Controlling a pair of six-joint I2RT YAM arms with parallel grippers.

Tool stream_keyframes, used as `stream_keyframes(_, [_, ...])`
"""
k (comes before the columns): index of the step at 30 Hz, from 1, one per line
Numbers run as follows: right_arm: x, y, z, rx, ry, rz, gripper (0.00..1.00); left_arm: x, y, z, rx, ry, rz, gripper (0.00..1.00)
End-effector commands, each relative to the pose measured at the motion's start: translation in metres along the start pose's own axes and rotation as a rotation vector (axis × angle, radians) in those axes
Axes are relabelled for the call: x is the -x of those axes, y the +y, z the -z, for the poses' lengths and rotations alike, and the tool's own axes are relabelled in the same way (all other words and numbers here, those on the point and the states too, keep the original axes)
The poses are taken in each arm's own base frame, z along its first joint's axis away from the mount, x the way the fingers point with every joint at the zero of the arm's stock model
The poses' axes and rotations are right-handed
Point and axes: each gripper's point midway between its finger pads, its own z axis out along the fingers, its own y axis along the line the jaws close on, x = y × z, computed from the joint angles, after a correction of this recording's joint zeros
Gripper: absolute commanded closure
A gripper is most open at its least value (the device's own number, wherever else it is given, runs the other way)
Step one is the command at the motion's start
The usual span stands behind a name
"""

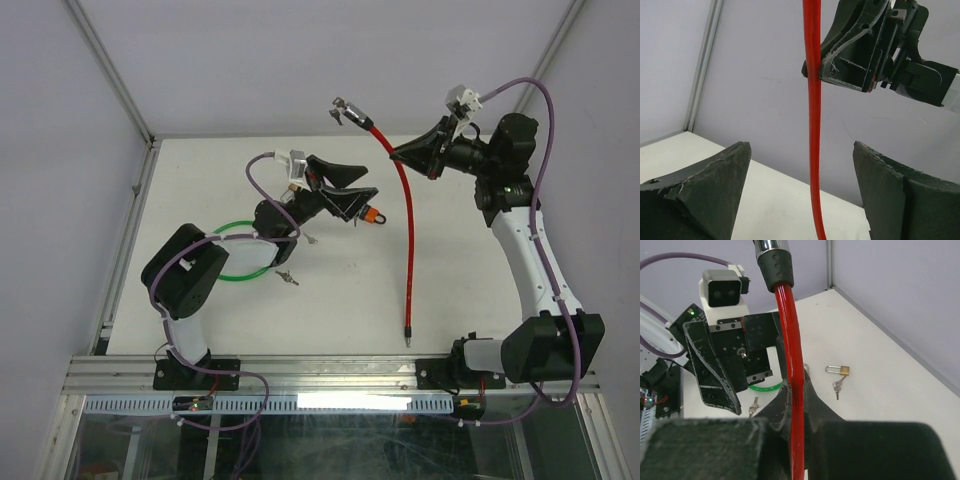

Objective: Lock with the key
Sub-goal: Pick up the lock from the center of the board.

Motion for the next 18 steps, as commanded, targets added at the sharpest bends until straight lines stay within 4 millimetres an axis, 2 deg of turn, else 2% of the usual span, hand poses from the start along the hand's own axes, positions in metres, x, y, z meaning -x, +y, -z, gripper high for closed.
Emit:
stream_keyframes(1, [0.042,0.032,-0.004,0.08,-0.087,0.066,1.0,0.057,-0.058,-0.007,-0.264,-0.193,-0.095,0.16])
stream_keyframes(11, [0.046,0.051,-0.014,0.169,-0.117,-0.028,1.0,0.039,-0.082,-0.021,-0.42,-0.115,-0.048,0.22])
stream_keyframes(18, [0.04,0.058,-0.02,0.219,-0.123,-0.076,1.0,0.037,-0.087,-0.026,-0.451,-0.104,-0.019,0.37])
